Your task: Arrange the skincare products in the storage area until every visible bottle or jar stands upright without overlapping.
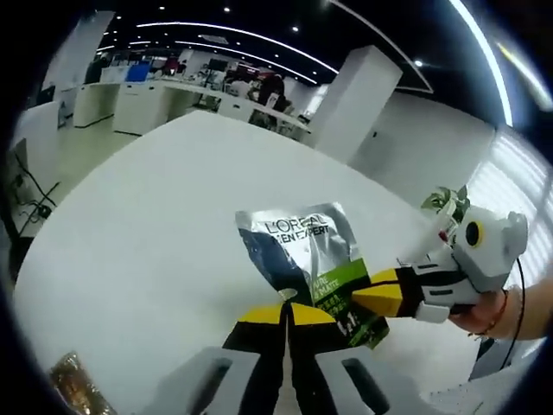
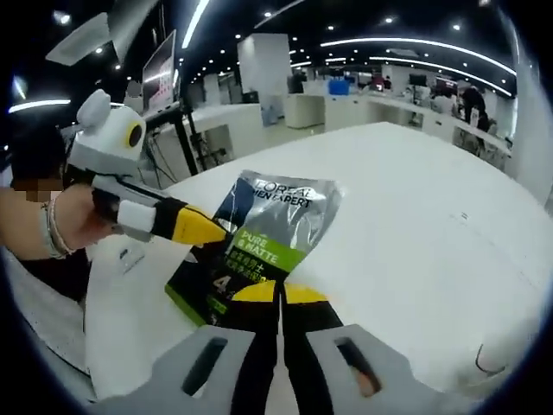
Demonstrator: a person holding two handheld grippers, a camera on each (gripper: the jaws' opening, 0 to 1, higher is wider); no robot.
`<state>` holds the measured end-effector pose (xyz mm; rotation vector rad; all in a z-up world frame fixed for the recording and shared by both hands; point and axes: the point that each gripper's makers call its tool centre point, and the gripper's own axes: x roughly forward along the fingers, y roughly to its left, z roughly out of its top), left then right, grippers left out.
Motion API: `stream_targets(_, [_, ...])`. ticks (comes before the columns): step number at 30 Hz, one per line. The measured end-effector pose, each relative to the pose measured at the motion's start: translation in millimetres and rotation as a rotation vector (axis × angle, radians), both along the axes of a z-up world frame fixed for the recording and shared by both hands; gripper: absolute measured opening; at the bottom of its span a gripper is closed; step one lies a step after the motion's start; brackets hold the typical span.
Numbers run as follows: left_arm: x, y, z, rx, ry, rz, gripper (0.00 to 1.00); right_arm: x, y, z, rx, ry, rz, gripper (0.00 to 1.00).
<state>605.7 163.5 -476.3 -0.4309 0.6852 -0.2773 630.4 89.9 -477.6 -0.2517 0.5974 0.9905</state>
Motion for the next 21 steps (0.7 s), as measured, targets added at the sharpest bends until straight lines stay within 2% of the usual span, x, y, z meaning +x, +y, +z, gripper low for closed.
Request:
stream_targets(6, [-3.5,-18,-1.0,0.004,-0.002,-0.042,0.0,-11,-20,-3.7,-0.003,0.021,-0.065,0.0])
stream_targets(12, [-3.3,-34,-3.0,-0.009,-0.008,-0.067,0.0,-11,-36,-6.1,-0.032,0.03,-0.111,0.0])
stream_targets(21, [-1.9,-45,0.8,-0.02,-0.028,-0.08,0.0,-12,-49,-1.4,-0.045,0.015,-0.156,0.0])
